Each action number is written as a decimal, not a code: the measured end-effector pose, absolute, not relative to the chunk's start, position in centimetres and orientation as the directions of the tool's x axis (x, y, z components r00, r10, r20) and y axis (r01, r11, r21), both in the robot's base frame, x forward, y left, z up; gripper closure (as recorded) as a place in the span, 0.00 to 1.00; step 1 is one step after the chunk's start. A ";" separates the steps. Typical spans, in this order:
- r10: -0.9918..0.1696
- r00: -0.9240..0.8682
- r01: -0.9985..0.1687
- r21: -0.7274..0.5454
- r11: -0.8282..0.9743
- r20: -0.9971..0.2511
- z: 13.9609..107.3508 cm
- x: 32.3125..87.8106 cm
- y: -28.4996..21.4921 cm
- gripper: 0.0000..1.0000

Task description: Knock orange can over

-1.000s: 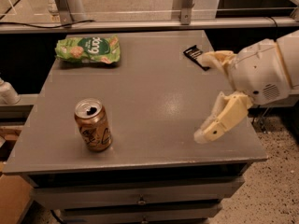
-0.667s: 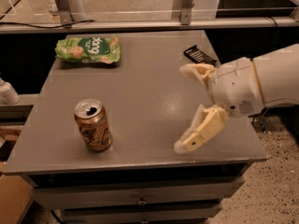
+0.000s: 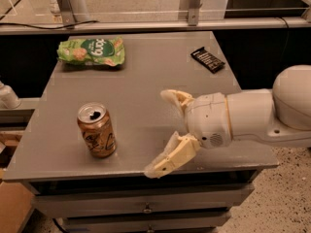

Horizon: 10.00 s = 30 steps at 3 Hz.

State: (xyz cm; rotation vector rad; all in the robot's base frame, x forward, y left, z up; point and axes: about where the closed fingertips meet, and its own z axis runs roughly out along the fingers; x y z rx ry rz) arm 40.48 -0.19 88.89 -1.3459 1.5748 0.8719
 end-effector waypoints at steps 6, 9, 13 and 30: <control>-0.116 -0.122 -0.959 0.086 0.271 -0.986 88.7 40.5 11.3 0.00; -0.177 0.060 -0.968 -0.101 0.231 -0.982 87.3 39.9 13.4 0.00; -0.151 0.148 -0.924 -0.191 0.332 -0.977 87.6 42.0 12.5 0.88; -0.908 0.411 -0.882 -0.284 -0.376 -0.076 87.2 51.9 11.0 1.00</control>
Offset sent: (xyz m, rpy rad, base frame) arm -0.0014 0.0625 -0.0119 0.3992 0.1074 -0.1474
